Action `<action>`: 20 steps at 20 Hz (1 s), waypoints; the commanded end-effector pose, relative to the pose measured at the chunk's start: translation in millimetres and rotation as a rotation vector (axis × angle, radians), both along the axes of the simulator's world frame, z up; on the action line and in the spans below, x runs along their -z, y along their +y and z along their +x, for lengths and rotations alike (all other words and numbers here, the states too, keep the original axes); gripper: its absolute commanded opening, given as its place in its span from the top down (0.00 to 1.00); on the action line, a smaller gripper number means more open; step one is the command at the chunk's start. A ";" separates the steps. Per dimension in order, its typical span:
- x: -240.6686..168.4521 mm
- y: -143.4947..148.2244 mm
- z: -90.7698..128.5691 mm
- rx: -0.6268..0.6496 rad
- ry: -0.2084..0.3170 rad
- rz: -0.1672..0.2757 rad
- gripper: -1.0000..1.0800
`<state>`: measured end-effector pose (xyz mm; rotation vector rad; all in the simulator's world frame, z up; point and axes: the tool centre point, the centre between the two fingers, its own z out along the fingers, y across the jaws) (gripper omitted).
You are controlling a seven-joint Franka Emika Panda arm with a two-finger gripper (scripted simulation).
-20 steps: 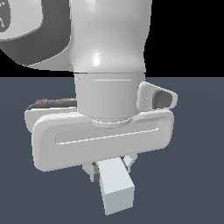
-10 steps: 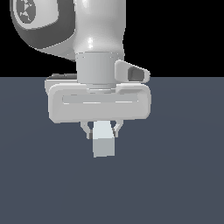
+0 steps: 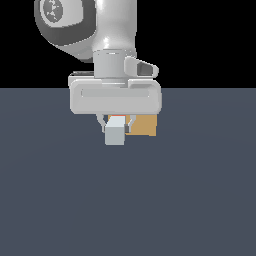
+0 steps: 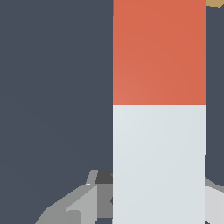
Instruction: Insert the peg into the horizontal hole in a box.
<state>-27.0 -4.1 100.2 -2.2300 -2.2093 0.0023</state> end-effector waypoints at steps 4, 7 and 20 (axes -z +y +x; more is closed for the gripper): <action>-13.2 29.4 2.3 0.060 -0.003 0.000 1.00; -17.7 40.9 3.8 0.082 -0.003 -0.001 1.00; -23.4 55.3 7.4 0.111 -0.003 -0.001 1.00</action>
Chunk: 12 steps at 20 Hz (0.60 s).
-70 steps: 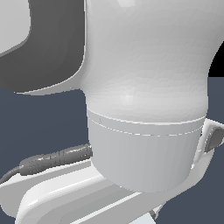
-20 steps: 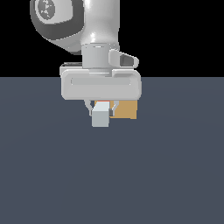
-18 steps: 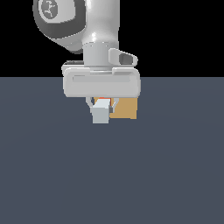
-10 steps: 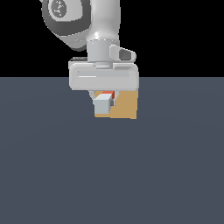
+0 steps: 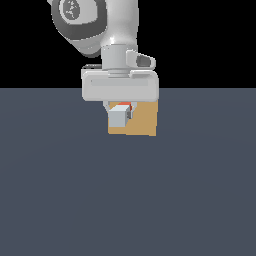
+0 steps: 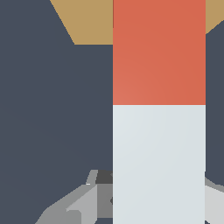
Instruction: Insert the peg into the horizontal hole in a box.
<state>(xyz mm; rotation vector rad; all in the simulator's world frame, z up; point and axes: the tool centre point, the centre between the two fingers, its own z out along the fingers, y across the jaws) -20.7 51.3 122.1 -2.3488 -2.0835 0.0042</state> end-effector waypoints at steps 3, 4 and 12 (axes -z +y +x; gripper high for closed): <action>0.0 -0.3 0.1 0.001 0.000 0.000 1.00; -1.4 0.0 1.3 0.000 -0.003 0.001 1.00; -1.1 3.5 1.6 -0.001 -0.002 0.001 1.00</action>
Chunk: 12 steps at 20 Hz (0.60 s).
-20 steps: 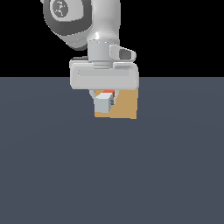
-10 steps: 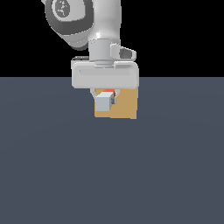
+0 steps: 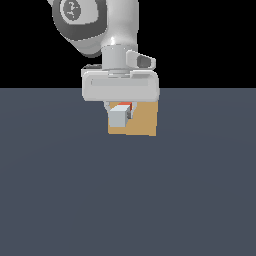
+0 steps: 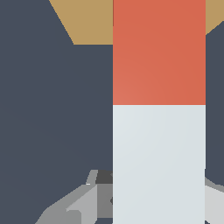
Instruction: Insert the peg into the horizontal hole in a box.
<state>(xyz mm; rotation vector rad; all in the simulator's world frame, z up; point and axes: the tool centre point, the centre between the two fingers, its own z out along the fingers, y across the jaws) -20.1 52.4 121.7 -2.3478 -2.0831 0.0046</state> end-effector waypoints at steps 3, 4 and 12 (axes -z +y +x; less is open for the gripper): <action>-1.7 12.8 1.9 -0.001 -0.004 0.001 1.00; -1.7 17.8 2.4 -0.001 -0.004 0.001 1.00; -2.7 79.0 9.0 -0.001 -0.005 0.001 1.00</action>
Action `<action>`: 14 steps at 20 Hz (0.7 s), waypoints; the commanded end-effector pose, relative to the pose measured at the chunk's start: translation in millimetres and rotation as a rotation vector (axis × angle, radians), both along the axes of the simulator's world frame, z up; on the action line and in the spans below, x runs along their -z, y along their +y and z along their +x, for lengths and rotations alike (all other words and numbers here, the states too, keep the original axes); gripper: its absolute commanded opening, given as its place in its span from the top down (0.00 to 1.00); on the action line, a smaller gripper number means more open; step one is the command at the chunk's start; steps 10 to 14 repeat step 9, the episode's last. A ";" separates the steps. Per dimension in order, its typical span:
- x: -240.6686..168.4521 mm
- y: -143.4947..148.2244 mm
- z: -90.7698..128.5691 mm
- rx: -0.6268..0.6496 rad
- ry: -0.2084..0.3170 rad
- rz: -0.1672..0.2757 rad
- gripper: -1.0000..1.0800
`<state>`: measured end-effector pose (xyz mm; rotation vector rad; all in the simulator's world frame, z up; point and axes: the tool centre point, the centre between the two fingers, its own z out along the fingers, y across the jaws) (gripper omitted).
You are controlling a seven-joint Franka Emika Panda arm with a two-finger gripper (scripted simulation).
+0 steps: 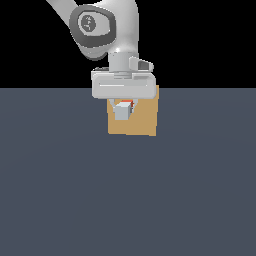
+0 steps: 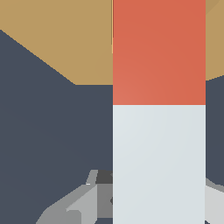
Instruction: Insert the peg into the horizontal hole in a box.
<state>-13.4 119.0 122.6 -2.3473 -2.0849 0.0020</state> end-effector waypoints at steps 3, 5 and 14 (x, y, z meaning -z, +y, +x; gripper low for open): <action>-2.4 29.7 4.7 0.000 -0.005 0.001 1.00; -2.3 37.3 6.1 0.000 -0.005 0.001 1.00; -2.3 43.0 7.3 0.000 -0.005 0.001 1.00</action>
